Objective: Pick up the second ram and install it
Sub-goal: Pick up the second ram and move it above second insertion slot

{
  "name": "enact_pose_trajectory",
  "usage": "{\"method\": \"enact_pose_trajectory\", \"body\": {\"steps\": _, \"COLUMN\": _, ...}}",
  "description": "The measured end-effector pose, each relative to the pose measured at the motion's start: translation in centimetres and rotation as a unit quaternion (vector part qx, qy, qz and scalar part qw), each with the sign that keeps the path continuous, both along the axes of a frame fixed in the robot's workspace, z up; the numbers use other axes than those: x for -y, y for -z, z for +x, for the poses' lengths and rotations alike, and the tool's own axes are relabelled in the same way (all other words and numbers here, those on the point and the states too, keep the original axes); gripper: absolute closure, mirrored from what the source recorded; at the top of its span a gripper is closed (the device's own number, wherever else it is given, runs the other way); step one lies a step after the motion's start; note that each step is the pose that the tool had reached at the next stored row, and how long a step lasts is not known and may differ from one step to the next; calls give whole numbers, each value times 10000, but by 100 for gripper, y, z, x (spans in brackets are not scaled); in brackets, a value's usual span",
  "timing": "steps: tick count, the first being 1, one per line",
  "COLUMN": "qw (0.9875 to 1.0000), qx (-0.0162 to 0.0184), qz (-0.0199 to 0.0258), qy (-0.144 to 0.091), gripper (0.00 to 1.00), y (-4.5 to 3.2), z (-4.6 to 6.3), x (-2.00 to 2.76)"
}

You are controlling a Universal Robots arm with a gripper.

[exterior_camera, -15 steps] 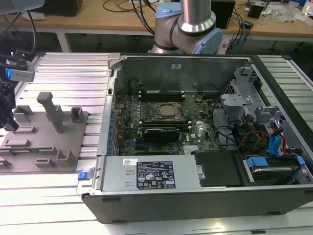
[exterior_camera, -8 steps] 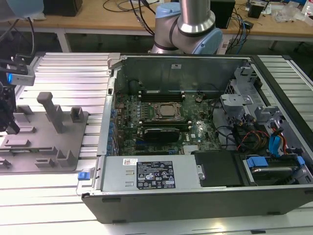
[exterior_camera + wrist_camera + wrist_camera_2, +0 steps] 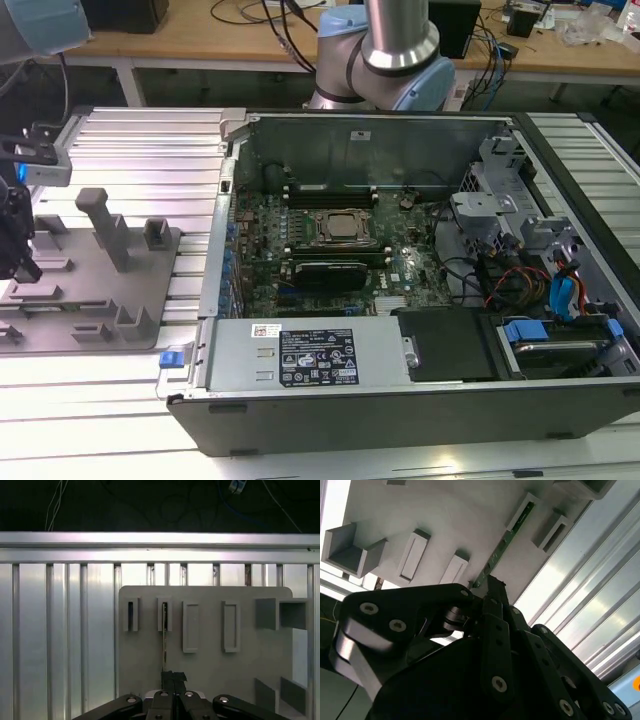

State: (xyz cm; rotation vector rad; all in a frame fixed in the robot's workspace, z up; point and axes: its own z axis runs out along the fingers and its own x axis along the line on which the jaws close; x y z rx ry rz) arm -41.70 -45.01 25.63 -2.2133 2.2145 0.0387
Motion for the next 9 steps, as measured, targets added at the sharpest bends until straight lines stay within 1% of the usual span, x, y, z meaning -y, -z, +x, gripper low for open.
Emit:
{"method": "enact_pose_trajectory", "body": {"steps": 1, "qw": 10000, "qx": 9, "qz": -1, "qy": -39, "gripper": 92, "y": 50, "z": -4, "x": 33}}
{"method": "enact_pose_trajectory", "body": {"steps": 2, "qw": 10000, "qx": 10, "qz": -1, "qy": -57, "gripper": 92, "y": 89, "z": -4, "x": 54}}
{"method": "enact_pose_trajectory", "body": {"steps": 6, "qw": 10000, "qx": 11, "qz": 0, "qy": -66, "gripper": 92, "y": 190, "z": -1, "x": 60}}
{"method": "enact_pose_trajectory", "body": {"steps": 9, "qw": 10000, "qx": 9, "qz": -2, "qy": -66, "gripper": 92, "y": 201, "z": -1, "x": 60}}
